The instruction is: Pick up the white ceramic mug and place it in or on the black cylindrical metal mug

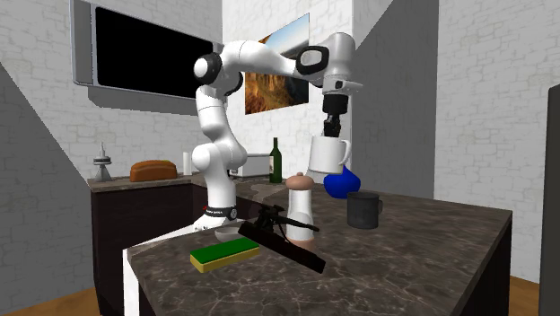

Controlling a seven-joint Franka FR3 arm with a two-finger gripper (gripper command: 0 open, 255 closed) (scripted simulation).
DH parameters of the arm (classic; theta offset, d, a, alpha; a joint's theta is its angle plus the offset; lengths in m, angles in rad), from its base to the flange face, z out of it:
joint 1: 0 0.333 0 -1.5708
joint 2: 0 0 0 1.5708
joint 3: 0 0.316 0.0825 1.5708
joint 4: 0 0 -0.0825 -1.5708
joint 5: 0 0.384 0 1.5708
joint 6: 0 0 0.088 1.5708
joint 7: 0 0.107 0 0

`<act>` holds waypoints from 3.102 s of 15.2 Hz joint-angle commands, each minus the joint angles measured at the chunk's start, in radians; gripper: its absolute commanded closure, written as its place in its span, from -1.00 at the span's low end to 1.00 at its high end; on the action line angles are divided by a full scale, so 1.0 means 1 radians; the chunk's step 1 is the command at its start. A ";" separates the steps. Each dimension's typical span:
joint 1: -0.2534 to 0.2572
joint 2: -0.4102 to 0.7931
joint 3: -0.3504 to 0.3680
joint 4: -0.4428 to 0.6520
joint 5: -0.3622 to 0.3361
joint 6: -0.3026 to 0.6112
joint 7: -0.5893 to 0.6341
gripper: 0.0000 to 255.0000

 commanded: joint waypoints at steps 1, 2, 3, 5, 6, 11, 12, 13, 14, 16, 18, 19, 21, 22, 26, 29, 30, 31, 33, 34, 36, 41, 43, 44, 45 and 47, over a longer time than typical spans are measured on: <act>0.016 0.050 0.026 0.060 0.009 -0.010 0.041 1.00; 0.024 0.076 0.038 0.090 0.011 -0.014 0.060 1.00; 0.031 0.103 0.050 0.122 0.013 -0.020 0.079 1.00; 0.046 0.159 0.073 0.189 0.015 -0.032 0.117 1.00; 0.054 0.188 0.083 0.225 0.015 -0.039 0.136 1.00; 0.102 0.362 0.135 0.450 -0.001 -0.093 0.238 1.00; 0.103 0.361 0.134 0.435 -0.001 -0.079 0.238 1.00; 0.103 0.361 0.134 0.422 -0.001 -0.066 0.239 1.00; 0.103 0.361 0.134 0.408 -0.001 -0.052 0.239 1.00; 0.103 0.362 0.134 0.382 -0.001 -0.026 0.239 1.00; 0.102 0.363 0.134 0.357 -0.001 0.001 0.239 1.00; 0.102 0.364 0.133 0.344 -0.002 0.014 0.240 1.00; 0.102 0.367 0.133 0.321 -0.002 0.040 0.240 1.00; 0.102 0.368 0.133 0.310 -0.002 0.053 0.241 1.00; 0.103 0.377 0.133 0.267 -0.004 0.105 0.242 1.00; 0.103 0.385 0.133 0.240 -0.006 0.139 0.244 1.00; 0.103 0.385 0.133 0.240 -0.006 0.139 0.244 1.00; 0.103 0.385 0.133 0.240 -0.006 0.139 0.244 1.00; 0.103 0.385 0.133 0.240 -0.006 0.139 0.244 1.00; 0.103 0.385 0.133 0.240 -0.006 0.139 0.244 1.00; 0.103 0.385 0.133 0.240 -0.006 0.139 0.244 1.00; 0.102 0.386 0.133 0.243 -0.006 0.138 0.243 -1.00; 0.103 0.385 0.133 0.240 -0.006 0.139 0.244 -1.00; 0.103 0.382 0.133 0.270 -0.005 0.106 0.243 -1.00; 0.103 0.380 0.134 0.302 -0.005 0.072 0.243 -1.00; 0.104 0.380 0.134 0.362 -0.004 0.012 0.242 -1.00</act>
